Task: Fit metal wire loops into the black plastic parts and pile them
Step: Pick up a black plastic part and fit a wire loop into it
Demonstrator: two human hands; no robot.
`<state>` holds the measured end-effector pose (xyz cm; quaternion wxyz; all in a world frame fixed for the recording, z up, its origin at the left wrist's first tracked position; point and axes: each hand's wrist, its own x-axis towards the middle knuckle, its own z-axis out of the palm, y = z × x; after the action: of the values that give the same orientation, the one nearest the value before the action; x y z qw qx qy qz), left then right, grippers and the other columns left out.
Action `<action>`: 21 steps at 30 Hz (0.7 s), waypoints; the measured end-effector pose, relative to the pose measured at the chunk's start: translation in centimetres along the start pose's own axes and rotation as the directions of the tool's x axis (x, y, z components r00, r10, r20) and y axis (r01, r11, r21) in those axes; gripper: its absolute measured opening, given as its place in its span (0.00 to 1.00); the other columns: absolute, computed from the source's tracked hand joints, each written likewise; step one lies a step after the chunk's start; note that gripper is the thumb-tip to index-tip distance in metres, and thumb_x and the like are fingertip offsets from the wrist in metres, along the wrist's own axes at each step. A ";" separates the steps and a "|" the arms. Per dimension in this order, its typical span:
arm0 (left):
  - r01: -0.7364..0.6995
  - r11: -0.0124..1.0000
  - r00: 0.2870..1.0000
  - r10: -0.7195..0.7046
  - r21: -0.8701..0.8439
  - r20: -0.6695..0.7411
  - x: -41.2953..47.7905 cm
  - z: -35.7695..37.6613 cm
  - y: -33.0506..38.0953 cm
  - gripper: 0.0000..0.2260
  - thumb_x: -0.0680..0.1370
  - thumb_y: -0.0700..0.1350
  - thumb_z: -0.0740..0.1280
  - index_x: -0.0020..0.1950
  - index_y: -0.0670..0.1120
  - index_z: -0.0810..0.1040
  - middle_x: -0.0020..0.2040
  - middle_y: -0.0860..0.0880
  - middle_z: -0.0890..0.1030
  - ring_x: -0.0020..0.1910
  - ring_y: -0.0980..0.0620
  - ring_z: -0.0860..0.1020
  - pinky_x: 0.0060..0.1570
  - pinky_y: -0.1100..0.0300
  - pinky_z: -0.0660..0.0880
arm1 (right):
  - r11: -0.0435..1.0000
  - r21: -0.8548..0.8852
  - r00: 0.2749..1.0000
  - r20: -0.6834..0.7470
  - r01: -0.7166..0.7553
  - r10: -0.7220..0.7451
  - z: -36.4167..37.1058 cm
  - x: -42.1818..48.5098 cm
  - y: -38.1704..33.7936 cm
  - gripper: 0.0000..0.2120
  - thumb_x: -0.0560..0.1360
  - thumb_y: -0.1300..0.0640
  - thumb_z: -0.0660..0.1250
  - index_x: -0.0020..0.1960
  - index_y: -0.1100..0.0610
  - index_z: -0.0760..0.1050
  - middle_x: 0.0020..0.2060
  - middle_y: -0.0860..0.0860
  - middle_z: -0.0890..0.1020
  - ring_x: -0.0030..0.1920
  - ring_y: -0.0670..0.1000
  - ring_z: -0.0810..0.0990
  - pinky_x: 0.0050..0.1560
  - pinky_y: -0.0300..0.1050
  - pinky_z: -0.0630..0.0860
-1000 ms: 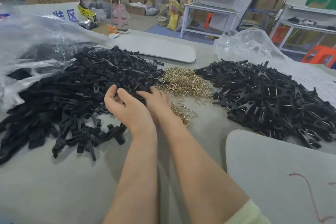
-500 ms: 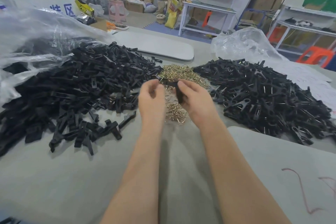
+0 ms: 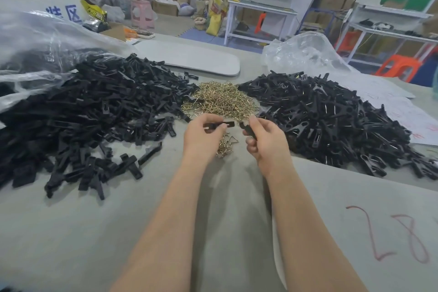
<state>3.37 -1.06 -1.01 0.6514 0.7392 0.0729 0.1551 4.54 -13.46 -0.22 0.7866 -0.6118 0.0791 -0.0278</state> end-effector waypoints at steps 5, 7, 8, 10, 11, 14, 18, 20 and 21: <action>0.105 0.990 0.990 -0.095 -0.096 0.109 -0.1 0.3 -0.1 0.06 0.74 0.40 0.71 0.44 0.50 0.77 0.39 0.47 0.79 0.37 0.51 0.75 0.41 0.59 0.73 | 0.898 -0.283 0.931 -0.046 0.336 -0.363 0.5 -0.2 0.6 0.05 0.74 0.59 0.70 0.42 0.53 0.76 0.38 0.54 0.81 0.35 0.47 0.81 0.43 0.46 0.81; 0.115 0.977 0.987 -0.091 -0.180 0.133 -0.2 0.5 0.1 0.04 0.74 0.40 0.71 0.44 0.47 0.78 0.35 0.48 0.78 0.35 0.52 0.75 0.42 0.58 0.73 | 0.852 -0.344 0.910 0.022 0.395 -0.413 1.1 -0.6 0.9 0.06 0.74 0.59 0.70 0.40 0.50 0.77 0.38 0.51 0.82 0.42 0.53 0.83 0.50 0.53 0.80; 0.130 0.962 0.986 -0.100 -0.240 0.135 -0.2 0.5 0.2 0.03 0.75 0.40 0.71 0.44 0.46 0.78 0.34 0.49 0.78 0.34 0.53 0.75 0.42 0.59 0.74 | 0.839 -0.351 0.904 0.058 0.415 -0.423 1.3 -0.8 0.9 0.07 0.74 0.59 0.69 0.40 0.48 0.77 0.38 0.49 0.83 0.44 0.53 0.83 0.51 0.54 0.79; 0.190 0.904 0.979 -0.147 -0.383 0.138 0.0 0.2 0.2 0.03 0.75 0.39 0.70 0.48 0.42 0.79 0.35 0.50 0.80 0.34 0.55 0.77 0.44 0.63 0.76 | 0.826 -0.354 0.898 0.132 0.438 -0.419 1.6 -0.8 1.0 0.09 0.76 0.59 0.67 0.42 0.46 0.78 0.40 0.45 0.82 0.46 0.52 0.82 0.53 0.53 0.79; 0.224 0.854 0.974 -0.176 -0.469 0.143 0.1 0.0 0.3 0.03 0.76 0.38 0.69 0.49 0.40 0.78 0.35 0.51 0.82 0.35 0.56 0.79 0.44 0.66 0.78 | 0.833 -0.340 0.900 0.169 0.437 -0.403 1.6 -0.8 1.0 0.09 0.77 0.61 0.65 0.45 0.47 0.78 0.41 0.44 0.82 0.47 0.51 0.82 0.54 0.51 0.79; 0.252 0.751 0.967 -0.180 -0.610 0.178 0.3 -0.3 0.4 0.04 0.76 0.33 0.66 0.46 0.40 0.77 0.33 0.52 0.83 0.34 0.58 0.81 0.39 0.69 0.78 | 0.902 -0.224 0.916 0.250 0.369 -0.313 1.7 -0.6 1.0 0.13 0.78 0.67 0.61 0.54 0.52 0.77 0.46 0.49 0.82 0.45 0.48 0.81 0.52 0.44 0.79; 0.155 0.908 0.987 -0.122 -0.390 0.108 0.3 -0.1 0.1 0.03 0.77 0.38 0.68 0.49 0.43 0.78 0.40 0.50 0.81 0.41 0.55 0.80 0.47 0.64 0.77 | 0.950 -0.131 0.945 0.209 0.282 -0.252 1.5 -0.9 0.6 0.11 0.77 0.69 0.62 0.55 0.59 0.77 0.43 0.52 0.82 0.39 0.44 0.81 0.45 0.35 0.79; 0.131 0.948 0.991 -0.115 -0.290 0.073 0.4 0.0 -0.2 0.06 0.76 0.42 0.69 0.51 0.42 0.79 0.41 0.50 0.80 0.41 0.55 0.78 0.49 0.61 0.77 | 0.952 -0.104 0.950 0.155 0.288 -0.270 1.4 -1.0 0.4 0.09 0.76 0.68 0.64 0.50 0.57 0.77 0.41 0.51 0.81 0.39 0.46 0.81 0.45 0.36 0.79; 0.140 0.946 0.989 -0.121 -0.291 0.081 0.4 0.0 -0.2 0.05 0.76 0.42 0.69 0.50 0.42 0.79 0.40 0.50 0.80 0.39 0.55 0.78 0.49 0.60 0.77 | 0.949 -0.101 0.950 0.132 0.298 -0.284 1.3 -1.1 0.3 0.08 0.76 0.68 0.65 0.49 0.56 0.76 0.41 0.52 0.81 0.41 0.48 0.81 0.47 0.39 0.79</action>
<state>3.78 -0.89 -1.14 0.7654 0.6313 0.0775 0.0977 3.64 -12.00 -0.07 0.7388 -0.6636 -0.0564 -0.1034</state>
